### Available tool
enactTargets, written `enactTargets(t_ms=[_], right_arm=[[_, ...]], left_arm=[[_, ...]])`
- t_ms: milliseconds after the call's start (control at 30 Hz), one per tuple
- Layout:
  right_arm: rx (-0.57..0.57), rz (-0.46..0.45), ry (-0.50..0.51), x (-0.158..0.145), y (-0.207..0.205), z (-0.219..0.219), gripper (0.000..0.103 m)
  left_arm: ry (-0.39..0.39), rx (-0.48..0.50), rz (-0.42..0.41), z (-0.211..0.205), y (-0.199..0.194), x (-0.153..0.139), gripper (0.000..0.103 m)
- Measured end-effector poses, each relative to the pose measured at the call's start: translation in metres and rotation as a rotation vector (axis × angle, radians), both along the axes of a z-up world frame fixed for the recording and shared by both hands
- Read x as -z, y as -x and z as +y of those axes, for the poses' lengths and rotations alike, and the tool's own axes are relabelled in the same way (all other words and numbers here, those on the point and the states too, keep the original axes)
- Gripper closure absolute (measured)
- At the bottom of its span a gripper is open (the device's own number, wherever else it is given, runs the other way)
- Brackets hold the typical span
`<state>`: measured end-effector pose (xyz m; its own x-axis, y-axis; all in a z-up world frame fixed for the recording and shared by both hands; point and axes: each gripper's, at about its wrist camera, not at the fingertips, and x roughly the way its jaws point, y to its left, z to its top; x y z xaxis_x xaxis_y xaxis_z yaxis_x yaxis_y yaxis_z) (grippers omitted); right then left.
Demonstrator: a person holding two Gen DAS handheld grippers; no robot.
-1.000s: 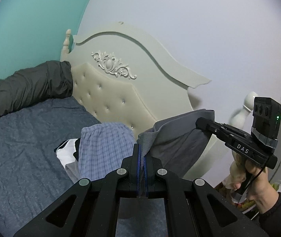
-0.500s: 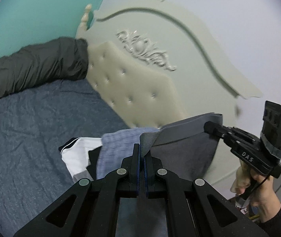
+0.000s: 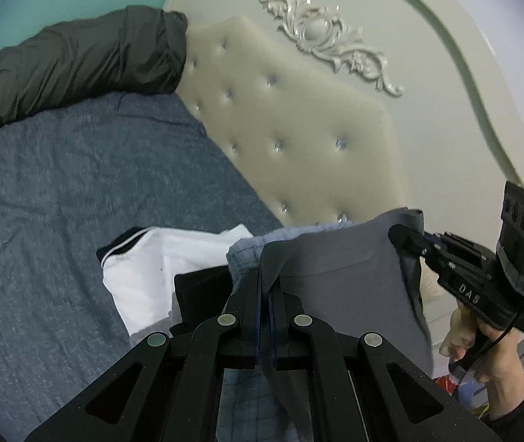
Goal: Fold clothes
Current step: 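Lift the folded briefs with both grippers and carry them toward the clothes stack, then lower the briefs onto the clothes stack and open both grippers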
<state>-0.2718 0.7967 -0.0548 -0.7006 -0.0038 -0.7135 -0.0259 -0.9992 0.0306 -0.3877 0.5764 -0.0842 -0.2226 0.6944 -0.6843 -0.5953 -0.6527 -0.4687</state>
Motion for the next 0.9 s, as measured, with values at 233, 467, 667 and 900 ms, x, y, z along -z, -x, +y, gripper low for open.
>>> enactTargets(t_ms=[233, 467, 667, 900], right_arm=[[0.074, -0.048, 0.085, 0.018, 0.009, 0.018, 0.080], [0.169, 0.027, 0.189, 0.006, -0.021, 0.049, 0.070], [0.129, 0.082, 0.269, 0.002, -0.062, 0.048, 0.070], [0.139, 0.096, 0.316, 0.017, -0.106, 0.037, 0.070]], left_arm=[[0.015, -0.013, -0.038, 0.001, 0.004, 0.023, 0.089], [0.006, -0.045, 0.017, -0.019, -0.005, 0.010, 0.048], [-0.014, -0.029, 0.051, -0.041, -0.029, -0.001, 0.048], [0.001, 0.028, 0.064, -0.049, -0.083, 0.000, 0.048]])
